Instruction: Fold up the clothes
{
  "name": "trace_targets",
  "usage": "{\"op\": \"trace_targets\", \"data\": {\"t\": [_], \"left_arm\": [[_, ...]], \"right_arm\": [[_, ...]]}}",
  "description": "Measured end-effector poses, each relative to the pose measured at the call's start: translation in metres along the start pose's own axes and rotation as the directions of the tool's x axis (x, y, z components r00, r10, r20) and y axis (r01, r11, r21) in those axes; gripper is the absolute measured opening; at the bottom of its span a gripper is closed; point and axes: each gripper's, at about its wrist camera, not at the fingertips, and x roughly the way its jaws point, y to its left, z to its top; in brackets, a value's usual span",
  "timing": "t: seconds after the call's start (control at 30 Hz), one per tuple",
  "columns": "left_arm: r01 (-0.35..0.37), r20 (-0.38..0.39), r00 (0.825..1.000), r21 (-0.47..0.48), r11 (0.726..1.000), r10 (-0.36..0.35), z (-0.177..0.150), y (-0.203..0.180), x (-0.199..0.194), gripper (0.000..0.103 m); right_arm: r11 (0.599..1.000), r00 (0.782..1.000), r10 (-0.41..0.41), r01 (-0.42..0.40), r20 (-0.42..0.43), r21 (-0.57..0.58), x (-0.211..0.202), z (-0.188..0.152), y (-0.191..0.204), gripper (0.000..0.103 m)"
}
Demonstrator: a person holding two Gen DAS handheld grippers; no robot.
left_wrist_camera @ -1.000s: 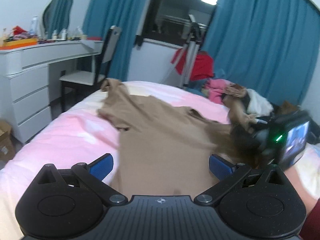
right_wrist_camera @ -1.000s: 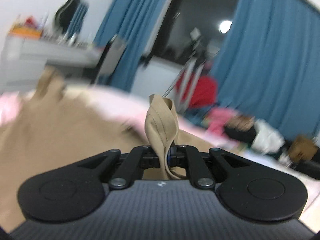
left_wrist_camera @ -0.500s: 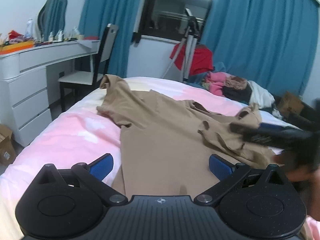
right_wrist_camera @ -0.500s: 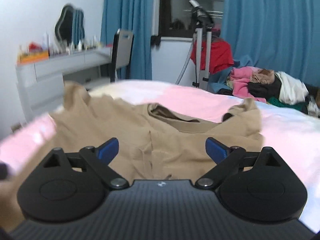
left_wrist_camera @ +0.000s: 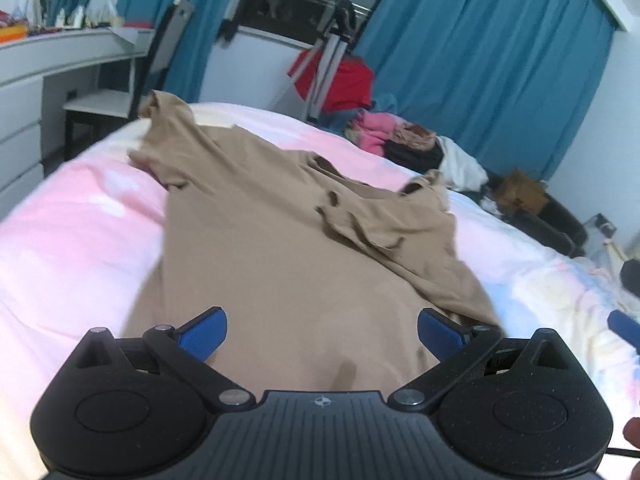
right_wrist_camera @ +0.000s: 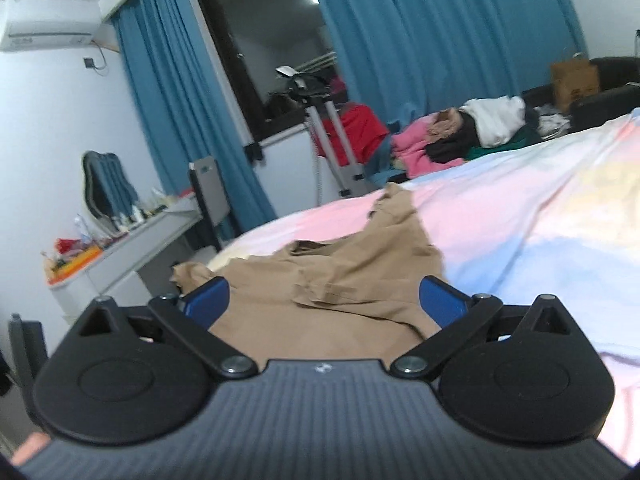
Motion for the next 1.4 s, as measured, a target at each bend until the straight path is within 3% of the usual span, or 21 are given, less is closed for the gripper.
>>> {"op": "trace_targets", "data": {"t": [0.07,0.2,0.37,0.53,0.6,0.63,0.67,0.83,0.97,1.03,1.17,1.33,1.4], "left_arm": [[0.030,-0.011,0.999,-0.019,0.999,-0.030,0.007,-0.006,0.011,0.098],[0.088,-0.032,0.995,-0.063,0.994,-0.091,0.026,-0.018,0.038,0.091],[0.156,-0.040,0.986,-0.141,0.978,-0.163,0.052,-0.046,0.099,0.070],[0.122,-0.074,0.988,-0.189,0.974,-0.138,0.057,-0.070,0.177,0.056],[0.097,-0.084,0.990,-0.207,0.974,-0.116,0.056,-0.070,0.199,0.039],[0.086,-0.088,0.990,-0.219,0.972,-0.107,0.055,-0.068,0.206,0.015],[0.083,-0.089,0.990,-0.225,0.971,-0.106,0.054,-0.067,0.210,0.004],[0.117,-0.003,0.993,-0.136,0.984,-0.118,0.068,-0.061,0.191,0.001],[-0.020,0.038,0.999,-0.061,0.998,0.023,0.086,-0.047,0.182,0.001],[-0.092,0.011,0.996,-0.040,0.995,0.092,0.087,-0.039,0.193,0.001],[-0.141,-0.036,0.990,-0.055,0.988,0.139,0.078,-0.028,0.193,0.002],[-0.067,-0.075,0.995,0.005,0.998,0.067,0.059,-0.038,0.143,0.020],[-0.014,-0.088,0.996,0.024,1.000,0.016,0.046,-0.047,0.113,0.035]], "right_arm": [[1.000,1.000,-0.020,0.019,0.021,0.021,0.000,0.004,-0.007,0.103],[0.988,0.988,-0.138,0.133,0.067,0.074,0.005,0.008,-0.032,0.103],[0.950,0.963,-0.268,0.258,0.034,0.179,0.019,0.008,-0.074,0.103],[0.916,0.945,-0.327,0.316,0.005,0.248,0.033,0.006,-0.103,0.103],[0.909,0.944,-0.330,0.321,-0.012,0.267,0.040,0.005,-0.110,0.103],[0.909,0.944,-0.328,0.321,-0.019,0.265,0.043,0.004,-0.111,0.103],[0.910,0.945,-0.327,0.322,-0.026,0.263,0.047,0.003,-0.112,0.103],[0.909,0.949,-0.312,0.312,-0.045,0.275,0.055,0.002,-0.118,0.103],[0.904,0.949,-0.310,0.313,-0.057,0.292,0.058,0.002,-0.121,0.103],[0.906,0.950,-0.308,0.311,-0.059,0.289,0.059,0.001,-0.120,0.103],[0.914,0.950,-0.307,0.308,-0.046,0.263,0.056,0.001,-0.117,0.103],[0.941,0.968,-0.249,0.251,-0.035,0.227,0.054,0.002,-0.110,0.103],[0.953,0.974,-0.224,0.227,-0.040,0.202,0.050,0.002,-0.104,0.103]]}}
